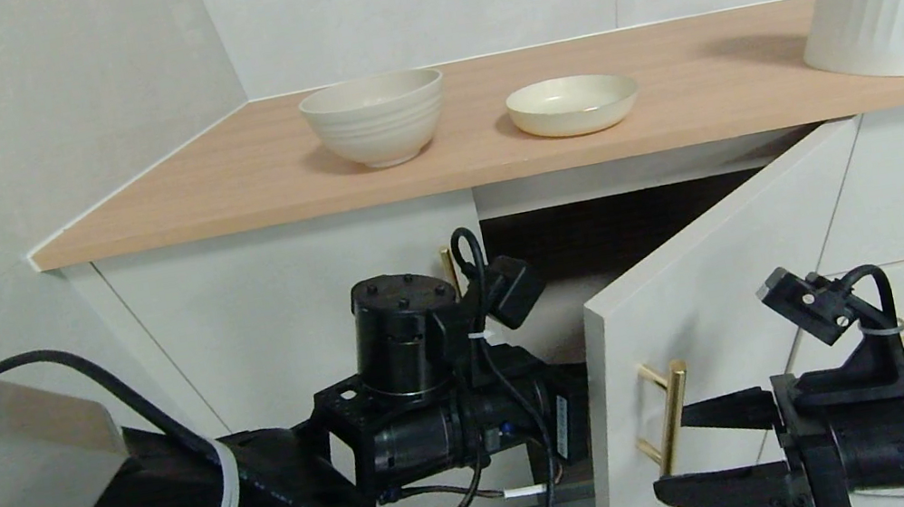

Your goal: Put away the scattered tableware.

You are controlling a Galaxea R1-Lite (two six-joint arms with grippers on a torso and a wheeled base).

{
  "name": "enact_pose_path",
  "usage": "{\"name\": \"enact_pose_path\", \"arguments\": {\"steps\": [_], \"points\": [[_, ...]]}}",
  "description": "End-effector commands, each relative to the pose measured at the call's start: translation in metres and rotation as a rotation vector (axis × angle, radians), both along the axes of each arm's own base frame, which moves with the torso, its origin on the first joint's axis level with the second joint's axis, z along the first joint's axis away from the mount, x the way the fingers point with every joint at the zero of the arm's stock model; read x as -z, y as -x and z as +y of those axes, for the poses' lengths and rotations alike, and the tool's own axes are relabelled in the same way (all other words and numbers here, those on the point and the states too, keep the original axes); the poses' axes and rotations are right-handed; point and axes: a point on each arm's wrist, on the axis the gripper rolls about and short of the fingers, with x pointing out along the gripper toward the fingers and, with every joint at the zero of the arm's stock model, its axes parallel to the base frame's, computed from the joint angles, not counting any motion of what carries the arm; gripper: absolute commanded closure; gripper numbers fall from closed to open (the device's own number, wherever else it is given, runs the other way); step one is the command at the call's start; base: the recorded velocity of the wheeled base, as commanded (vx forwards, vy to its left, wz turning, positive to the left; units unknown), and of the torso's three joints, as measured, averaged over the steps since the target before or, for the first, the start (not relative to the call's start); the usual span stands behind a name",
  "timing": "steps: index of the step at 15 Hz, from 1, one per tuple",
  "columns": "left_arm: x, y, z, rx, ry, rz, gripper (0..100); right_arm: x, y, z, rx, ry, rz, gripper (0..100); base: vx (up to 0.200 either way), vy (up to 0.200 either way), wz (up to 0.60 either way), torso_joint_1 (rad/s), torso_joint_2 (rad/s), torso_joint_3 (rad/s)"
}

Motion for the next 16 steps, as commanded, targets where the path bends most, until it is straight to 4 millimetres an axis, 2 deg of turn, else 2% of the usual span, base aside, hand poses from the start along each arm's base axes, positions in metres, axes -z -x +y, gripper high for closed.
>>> {"name": "enact_pose_path", "arguments": {"steps": [1,3,5,6,7,9,12,16], "points": [[0.0,-0.001,-0.006,0.012,0.006,-0.002,100,-0.002,-0.012,-0.018,0.079,0.022,-0.075,0,0.0,0.0,0.0,0.0,0.0,0.0],[-0.003,-0.001,-0.007,0.002,0.03,0.026,100,-0.009,-0.012,-0.037,0.128,0.059,-0.198,0,0.0,0.0,0.0,0.0,0.0,0.0],[-0.006,-0.001,-0.007,-0.006,0.057,0.037,100,-0.02,0.004,-0.045,0.132,0.045,-0.24,0,0.0,0.0,0.0,0.0,0.0,0.0],[-0.006,-0.001,-0.007,-0.006,0.057,0.037,100,-0.02,0.004,-0.045,0.132,0.045,-0.24,0,0.0,0.0,0.0,0.0,0.0,0.0],[-0.007,0.001,-0.007,-0.006,0.07,0.052,100,-0.019,0.022,-0.052,0.127,0.062,-0.211,0,0.0,0.0,0.0,0.0,0.0,0.0],[-0.006,0.002,-0.008,-0.004,0.068,0.055,100,-0.017,0.04,-0.06,0.127,0.074,-0.188,0,0.0,0.0,0.0,0.0,0.0,0.0],[-0.007,0.004,-0.009,0.0,0.073,0.062,100,-0.007,0.056,-0.067,0.123,0.09,-0.155,0,0.0,0.0,0.0,0.0,0.0,0.0],[-0.01,0.002,-0.015,0.004,0.097,0.085,100,-0.002,0.06,-0.069,0.125,0.097,-0.143,0,-0.2,0.0,0.0,0.005,0.0,0.002]]}}
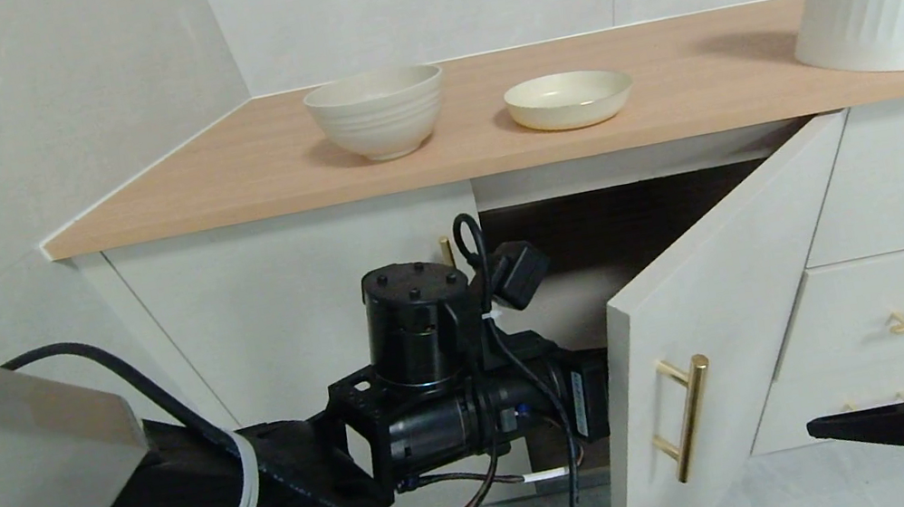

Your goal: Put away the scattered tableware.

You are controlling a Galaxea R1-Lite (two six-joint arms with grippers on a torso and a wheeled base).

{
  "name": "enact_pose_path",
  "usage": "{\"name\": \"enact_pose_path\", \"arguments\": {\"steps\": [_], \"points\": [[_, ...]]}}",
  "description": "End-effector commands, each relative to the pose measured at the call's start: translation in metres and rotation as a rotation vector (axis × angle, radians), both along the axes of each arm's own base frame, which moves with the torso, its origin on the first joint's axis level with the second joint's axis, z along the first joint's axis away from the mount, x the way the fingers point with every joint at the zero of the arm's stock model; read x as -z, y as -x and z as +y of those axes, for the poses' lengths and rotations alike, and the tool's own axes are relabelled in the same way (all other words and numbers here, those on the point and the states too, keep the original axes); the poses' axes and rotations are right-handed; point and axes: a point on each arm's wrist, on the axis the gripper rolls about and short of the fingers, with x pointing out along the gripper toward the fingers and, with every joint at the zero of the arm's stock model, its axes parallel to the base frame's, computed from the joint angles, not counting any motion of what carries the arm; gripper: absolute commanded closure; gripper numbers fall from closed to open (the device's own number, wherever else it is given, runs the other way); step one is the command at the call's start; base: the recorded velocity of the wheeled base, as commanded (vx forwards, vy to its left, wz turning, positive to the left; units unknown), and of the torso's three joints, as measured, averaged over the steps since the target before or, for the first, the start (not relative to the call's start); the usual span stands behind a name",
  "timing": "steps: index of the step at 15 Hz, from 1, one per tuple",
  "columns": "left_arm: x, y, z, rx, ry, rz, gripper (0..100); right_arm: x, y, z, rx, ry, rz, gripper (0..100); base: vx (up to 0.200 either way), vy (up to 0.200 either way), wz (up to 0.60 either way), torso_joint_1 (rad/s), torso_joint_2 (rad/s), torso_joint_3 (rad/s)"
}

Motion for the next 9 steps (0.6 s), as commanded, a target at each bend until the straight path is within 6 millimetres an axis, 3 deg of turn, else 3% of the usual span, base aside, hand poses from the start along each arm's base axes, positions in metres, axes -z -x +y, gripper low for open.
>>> {"name": "enact_pose_path", "arguments": {"steps": [1,8,9], "points": [[0.0,-0.003,-0.011,0.017,0.009,-0.006,100,0.004,0.004,-0.002,0.002,0.005,0.01,0,-0.2,0.0,0.0,-0.002,0.0,0.002],[-0.008,-0.007,-0.03,0.037,0.013,-0.008,100,-0.001,0.013,-0.006,0.001,-0.015,-0.033,0,0.0,0.0,0.0,0.0,0.0,0.0],[-0.006,-0.008,-0.032,0.038,0.004,0.0,100,-0.002,0.013,-0.006,-0.001,-0.017,-0.037,0,-0.2,0.0,0.0,-0.002,0.0,0.002]]}}
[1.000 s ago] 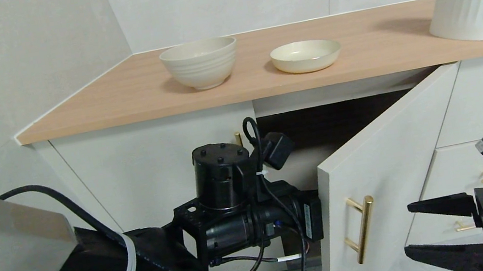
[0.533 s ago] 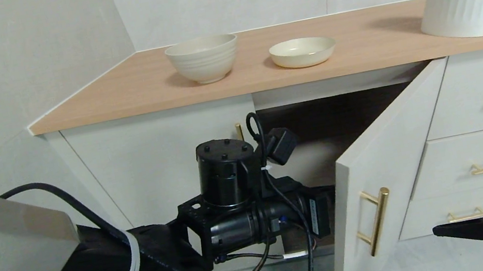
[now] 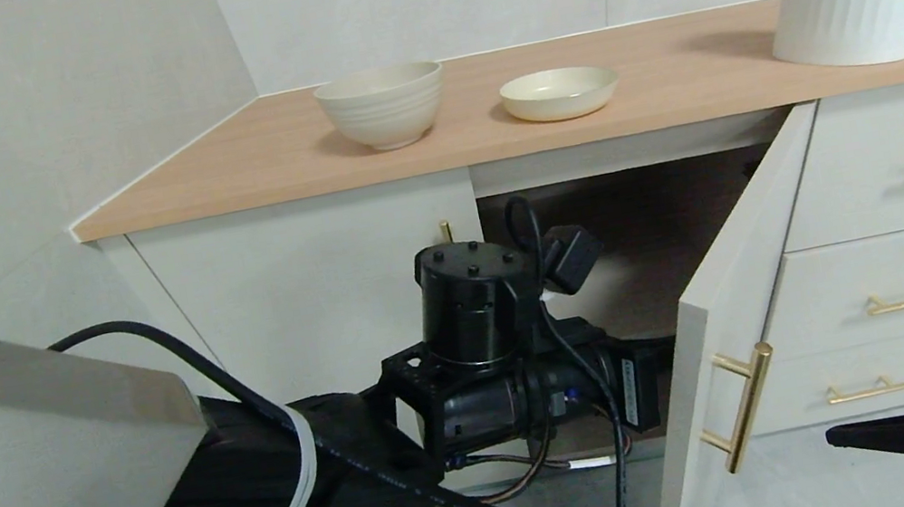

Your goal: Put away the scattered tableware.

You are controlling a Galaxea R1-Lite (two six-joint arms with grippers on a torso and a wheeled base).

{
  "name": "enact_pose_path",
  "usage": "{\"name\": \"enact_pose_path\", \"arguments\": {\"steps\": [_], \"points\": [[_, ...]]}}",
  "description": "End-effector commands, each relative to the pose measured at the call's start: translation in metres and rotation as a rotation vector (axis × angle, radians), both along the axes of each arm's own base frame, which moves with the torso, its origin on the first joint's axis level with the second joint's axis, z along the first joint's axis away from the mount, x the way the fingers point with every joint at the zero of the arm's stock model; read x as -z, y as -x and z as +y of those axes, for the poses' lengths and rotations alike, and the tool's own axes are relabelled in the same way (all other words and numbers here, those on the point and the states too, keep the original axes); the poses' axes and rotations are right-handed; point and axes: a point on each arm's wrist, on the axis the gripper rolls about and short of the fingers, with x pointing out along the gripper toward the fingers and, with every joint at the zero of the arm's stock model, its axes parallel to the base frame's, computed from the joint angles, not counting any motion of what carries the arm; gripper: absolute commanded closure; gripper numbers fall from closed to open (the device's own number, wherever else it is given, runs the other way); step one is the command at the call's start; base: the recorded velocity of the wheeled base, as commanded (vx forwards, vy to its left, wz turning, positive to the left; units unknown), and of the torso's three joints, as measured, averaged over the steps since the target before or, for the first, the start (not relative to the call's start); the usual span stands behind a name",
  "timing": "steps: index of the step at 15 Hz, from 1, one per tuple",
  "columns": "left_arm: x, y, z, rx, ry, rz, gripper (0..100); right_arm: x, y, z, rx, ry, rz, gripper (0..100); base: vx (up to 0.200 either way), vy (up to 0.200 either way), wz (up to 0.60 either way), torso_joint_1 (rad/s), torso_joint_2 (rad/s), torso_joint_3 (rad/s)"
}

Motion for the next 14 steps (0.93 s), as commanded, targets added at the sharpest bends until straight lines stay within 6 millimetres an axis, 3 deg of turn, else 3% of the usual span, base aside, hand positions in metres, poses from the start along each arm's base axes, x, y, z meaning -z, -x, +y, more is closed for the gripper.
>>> {"name": "enact_pose_path", "arguments": {"steps": [1,2,8,10,11,14], "points": [[0.001,-0.003,-0.006,-0.001,-0.002,0.0,100,-0.003,0.003,-0.001,-0.003,-0.008,-0.019,0,-0.2,0.0,0.0,-0.002,0.0,0.007],[0.001,-0.005,-0.008,-0.003,-0.001,-0.001,100,-0.004,0.004,-0.001,-0.003,-0.012,-0.027,0,-0.2,0.0,0.0,0.007,0.01,-0.017],[0.004,-0.014,-0.033,-0.009,-0.015,0.001,100,-0.004,0.016,0.003,-0.088,-0.023,-0.044,0,0.0,0.0,0.0,0.0,0.0,0.0],[-0.005,0.005,-0.052,0.043,-0.008,-0.01,100,-0.005,0.026,0.004,-0.133,-0.04,-0.068,0,0.0,0.0,0.0,0.0,0.0,0.0],[-0.01,0.024,-0.063,0.088,0.002,-0.018,100,-0.007,0.031,0.005,-0.165,-0.05,-0.084,0,0.0,0.0,0.0,0.0,0.0,0.0],[-0.024,0.036,-0.061,0.036,0.013,-0.048,100,-0.006,0.042,0.005,-0.229,-0.041,-0.068,0,0.0,0.0,0.0,0.0,0.0,0.0]]}}
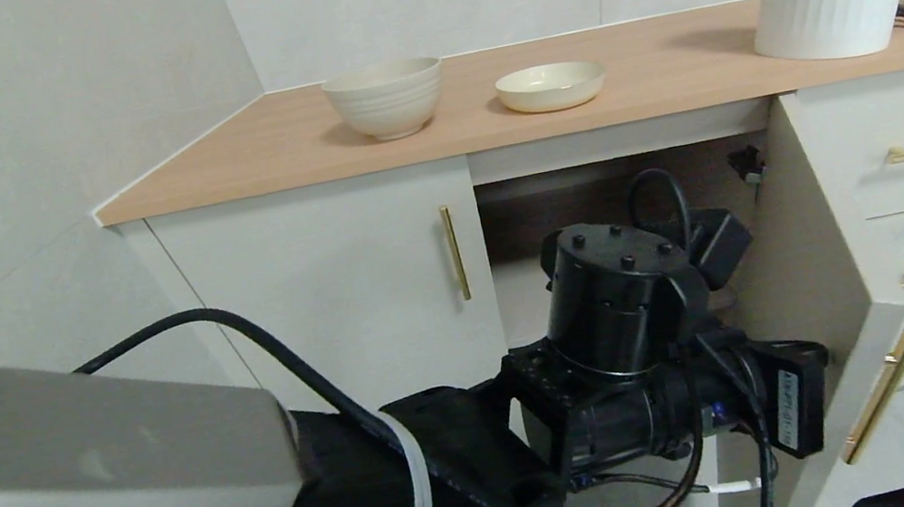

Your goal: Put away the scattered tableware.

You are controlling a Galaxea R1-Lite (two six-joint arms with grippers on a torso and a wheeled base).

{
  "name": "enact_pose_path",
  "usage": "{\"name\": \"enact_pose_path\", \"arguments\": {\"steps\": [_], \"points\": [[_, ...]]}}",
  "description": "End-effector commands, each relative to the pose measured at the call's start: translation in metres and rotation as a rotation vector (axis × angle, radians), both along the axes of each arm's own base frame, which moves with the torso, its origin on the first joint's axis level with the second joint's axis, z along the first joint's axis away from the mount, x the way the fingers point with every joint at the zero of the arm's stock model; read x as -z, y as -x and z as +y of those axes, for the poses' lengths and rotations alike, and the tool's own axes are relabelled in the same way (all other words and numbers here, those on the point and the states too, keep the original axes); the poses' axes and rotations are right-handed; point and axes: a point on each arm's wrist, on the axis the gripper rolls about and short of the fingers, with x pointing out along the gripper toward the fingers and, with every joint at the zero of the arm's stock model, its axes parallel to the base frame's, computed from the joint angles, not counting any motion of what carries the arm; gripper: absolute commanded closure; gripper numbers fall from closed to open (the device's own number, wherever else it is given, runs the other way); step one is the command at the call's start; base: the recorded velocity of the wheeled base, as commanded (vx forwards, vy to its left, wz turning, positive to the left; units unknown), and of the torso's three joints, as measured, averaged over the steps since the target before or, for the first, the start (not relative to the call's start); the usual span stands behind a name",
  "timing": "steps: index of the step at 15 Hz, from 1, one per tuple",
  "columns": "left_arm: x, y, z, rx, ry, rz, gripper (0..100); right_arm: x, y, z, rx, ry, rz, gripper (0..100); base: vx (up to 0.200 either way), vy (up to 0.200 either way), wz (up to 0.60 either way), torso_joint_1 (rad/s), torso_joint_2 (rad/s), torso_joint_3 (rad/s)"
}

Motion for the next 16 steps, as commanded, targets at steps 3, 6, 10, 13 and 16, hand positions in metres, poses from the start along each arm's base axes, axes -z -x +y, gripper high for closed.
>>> {"name": "enact_pose_path", "arguments": {"steps": [3,6,10,13,16], "points": [[-0.016,-0.008,0.033,-0.098,0.005,-0.012,100,-0.005,0.004,0.0,-0.024,-0.015,-0.023,0,0.0,0.0,0.0,0.0,0.0,0.0],[-0.034,-0.012,0.092,-0.203,0.003,-0.02,100,-0.015,-0.026,0.018,0.033,0.022,0.019,0,0.0,0.0,0.0,0.0,0.0,0.0],[-0.037,0.004,0.182,-0.357,-0.048,-0.057,100,-0.041,-0.1,0.055,0.211,0.051,0.008,0,0.0,0.0,0.0,0.0,0.0,0.0],[-0.034,0.023,0.228,-0.44,-0.09,-0.115,0,-0.05,-0.143,0.072,0.258,0.022,0.039,0,0.0,0.0,0.0,0.0,0.0,0.0],[-0.044,0.033,0.258,-0.532,-0.061,-0.15,0,-0.056,-0.169,0.078,0.344,-0.019,0.077,0,0.0,0.0,0.0,0.0,0.0,0.0]]}}
